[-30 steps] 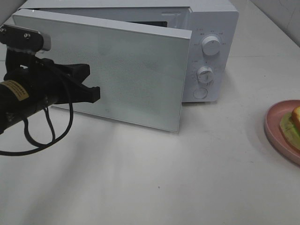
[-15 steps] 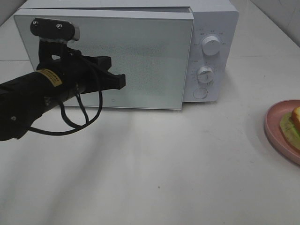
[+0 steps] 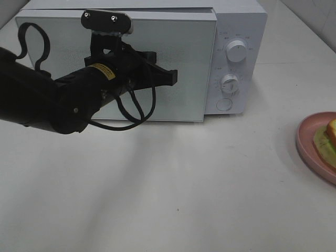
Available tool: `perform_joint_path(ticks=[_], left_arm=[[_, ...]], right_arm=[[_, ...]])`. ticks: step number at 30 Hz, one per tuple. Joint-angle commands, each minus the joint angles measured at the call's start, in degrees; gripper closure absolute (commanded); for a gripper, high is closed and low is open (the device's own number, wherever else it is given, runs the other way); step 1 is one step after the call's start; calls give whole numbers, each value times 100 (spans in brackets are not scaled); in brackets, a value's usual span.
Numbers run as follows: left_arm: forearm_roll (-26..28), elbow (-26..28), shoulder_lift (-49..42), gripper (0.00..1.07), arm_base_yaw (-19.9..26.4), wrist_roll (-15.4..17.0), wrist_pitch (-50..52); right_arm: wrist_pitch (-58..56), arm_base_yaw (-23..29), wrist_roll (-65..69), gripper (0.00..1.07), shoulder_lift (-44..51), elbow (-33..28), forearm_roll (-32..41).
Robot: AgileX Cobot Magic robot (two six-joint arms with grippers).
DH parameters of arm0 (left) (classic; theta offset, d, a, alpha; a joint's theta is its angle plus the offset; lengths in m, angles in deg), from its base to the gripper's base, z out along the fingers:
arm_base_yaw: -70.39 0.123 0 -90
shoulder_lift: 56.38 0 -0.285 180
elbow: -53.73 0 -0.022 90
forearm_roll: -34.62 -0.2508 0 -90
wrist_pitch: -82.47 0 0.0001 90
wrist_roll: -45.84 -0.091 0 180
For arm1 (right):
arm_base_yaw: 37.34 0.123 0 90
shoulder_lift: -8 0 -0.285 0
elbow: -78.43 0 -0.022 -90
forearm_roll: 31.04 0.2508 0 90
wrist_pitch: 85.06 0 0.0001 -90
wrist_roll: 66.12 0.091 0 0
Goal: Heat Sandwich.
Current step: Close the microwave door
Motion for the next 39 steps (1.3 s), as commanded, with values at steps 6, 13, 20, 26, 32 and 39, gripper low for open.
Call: perform_joint_path(ticks=[6, 13, 20, 26, 32, 39], left_arm=[[235, 596, 292, 107, -46, -143, -298], [235, 888, 458, 107, -46, -143, -390], [487, 1209, 613, 107, 46, -281, -447], [693, 1318, 647, 107, 69, -435, -590], [682, 1318, 647, 107, 69, -430, -561], [676, 1318, 630, 107, 52, -430, -561]], right_arm=[[46, -29, -17, 32, 172, -6, 11], [46, -29, -17, 32, 172, -6, 11], [46, -29, -17, 32, 172, -6, 11], [46, -29, -17, 32, 172, -6, 11], [46, -29, -17, 32, 172, -6, 11], [46, -29, -17, 32, 172, -6, 11]])
